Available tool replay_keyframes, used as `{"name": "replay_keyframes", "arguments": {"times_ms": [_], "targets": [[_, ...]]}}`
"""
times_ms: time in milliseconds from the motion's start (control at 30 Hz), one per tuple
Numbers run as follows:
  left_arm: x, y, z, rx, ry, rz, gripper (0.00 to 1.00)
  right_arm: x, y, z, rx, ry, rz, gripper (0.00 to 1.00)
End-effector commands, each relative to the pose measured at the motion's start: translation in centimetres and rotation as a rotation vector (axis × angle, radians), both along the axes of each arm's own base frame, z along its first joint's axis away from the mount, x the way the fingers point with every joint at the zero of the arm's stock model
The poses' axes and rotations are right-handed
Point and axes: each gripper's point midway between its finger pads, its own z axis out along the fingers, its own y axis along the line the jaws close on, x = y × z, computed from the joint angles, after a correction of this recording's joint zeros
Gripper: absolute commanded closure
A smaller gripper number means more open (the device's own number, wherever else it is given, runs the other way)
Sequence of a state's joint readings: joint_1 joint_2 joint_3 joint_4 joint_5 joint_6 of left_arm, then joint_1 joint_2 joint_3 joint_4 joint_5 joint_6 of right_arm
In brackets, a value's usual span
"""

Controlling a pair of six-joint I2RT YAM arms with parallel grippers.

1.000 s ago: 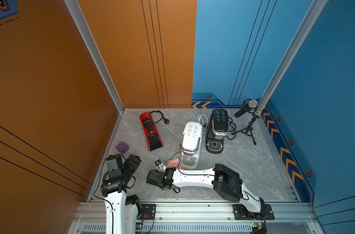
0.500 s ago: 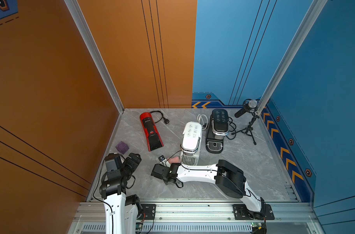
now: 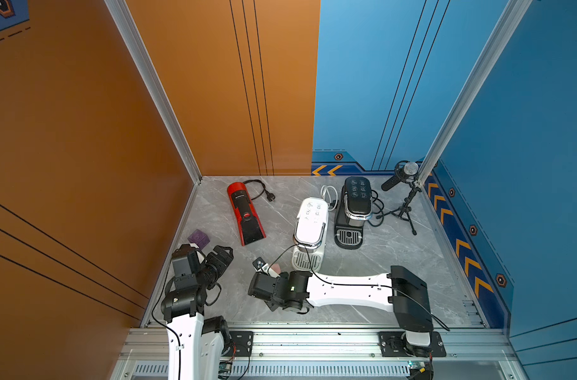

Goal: Wipe the surface of a coffee machine
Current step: Pick up the cleaning item at the center of the board.

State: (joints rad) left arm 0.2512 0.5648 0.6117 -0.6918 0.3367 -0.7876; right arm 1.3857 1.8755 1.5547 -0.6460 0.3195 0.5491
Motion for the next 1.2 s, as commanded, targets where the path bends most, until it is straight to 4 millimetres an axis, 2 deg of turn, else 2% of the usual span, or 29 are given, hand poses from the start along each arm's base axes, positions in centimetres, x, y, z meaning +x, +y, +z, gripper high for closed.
{"name": "replay_keyframes", "arguments": {"times_ms": [0, 167, 367, 467, 600, 700, 833, 967, 1033, 1167], "targets": [[0.4, -1.0, 2.1, -0.004, -0.056, -0.042, 0.1, -0.1, -1.4, 4.2, 0.041, -0.073, 0.008, 1.0], [0.3, -2.1, 3.5, -0.005, -0.092, -0.07, 0.1, -0.7, -2.5, 8.2, 0.109, -0.12, 0.014, 1.0], [0.4, -2.9, 3.4, -0.007, -0.079, -0.09, 0.12, -1.0, -4.3, 12.0, 0.171, -0.164, 0.019, 1.0], [0.4, -3.6, 3.6, -0.003, -0.079, -0.124, 0.13, 0.5, -6.8, 14.3, 0.152, -0.242, -0.023, 1.0], [0.7, -6.1, 4.5, 0.045, -0.078, -0.243, 0.2, 3.3, -10.3, 18.1, 0.18, -0.304, -0.085, 1.0], [0.9, -7.7, 5.8, 0.126, -0.107, -0.299, 0.2, 5.3, -11.9, 19.2, 0.218, -0.268, -0.111, 1.0], [1.3, -10.4, 7.3, 0.215, -0.13, -0.401, 0.2, 8.3, -13.4, 18.4, 0.246, -0.171, -0.15, 1.0], [2.1, -13.4, 8.9, 0.345, -0.166, -0.485, 0.18, 9.7, -12.8, 16.6, 0.264, -0.082, -0.13, 1.0], [2.8, -14.6, 9.3, 0.387, -0.17, -0.508, 0.16, 9.9, -12.5, 15.4, 0.266, -0.042, -0.131, 1.0], [4.7, -17.1, 9.8, 0.427, -0.166, -0.549, 0.16, 11.7, -13.4, 12.3, 0.262, 0.027, -0.193, 1.0]]}}
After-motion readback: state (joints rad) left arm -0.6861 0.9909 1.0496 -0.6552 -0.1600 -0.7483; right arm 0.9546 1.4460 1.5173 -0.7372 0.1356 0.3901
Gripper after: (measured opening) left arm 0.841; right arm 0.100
